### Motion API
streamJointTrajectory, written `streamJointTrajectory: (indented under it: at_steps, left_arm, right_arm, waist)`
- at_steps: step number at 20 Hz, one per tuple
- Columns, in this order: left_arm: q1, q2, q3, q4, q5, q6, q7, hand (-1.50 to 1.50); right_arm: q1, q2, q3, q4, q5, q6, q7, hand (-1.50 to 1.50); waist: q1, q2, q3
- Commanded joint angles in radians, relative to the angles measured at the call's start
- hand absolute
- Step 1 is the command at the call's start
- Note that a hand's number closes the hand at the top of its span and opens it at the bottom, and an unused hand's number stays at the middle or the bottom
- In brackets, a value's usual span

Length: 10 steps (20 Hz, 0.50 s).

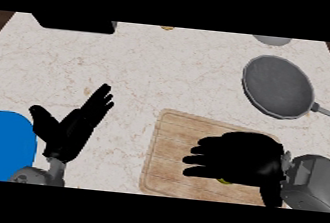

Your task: Pick the pear from the cutting board and place it in the pan

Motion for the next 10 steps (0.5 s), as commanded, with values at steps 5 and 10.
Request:
streamJointTrajectory:
  at_steps: [5,10]
  left_arm:
    - [-0.036,-0.019,0.028,-0.054,-0.026,0.010,0.095,0.00]
    - [-0.008,-0.030,0.039,-0.011,-0.053,-0.034,0.045,0.00]
  right_arm:
    - [0.103,0.002,-0.015,-0.003,0.211,-0.067,-0.062,-1.50]
    - [0.112,0.010,-0.058,0.127,0.312,-0.156,-0.195,-1.50]
  waist:
    - [0.002,0.001,0.001]
    - [0.004,0.002,0.000]
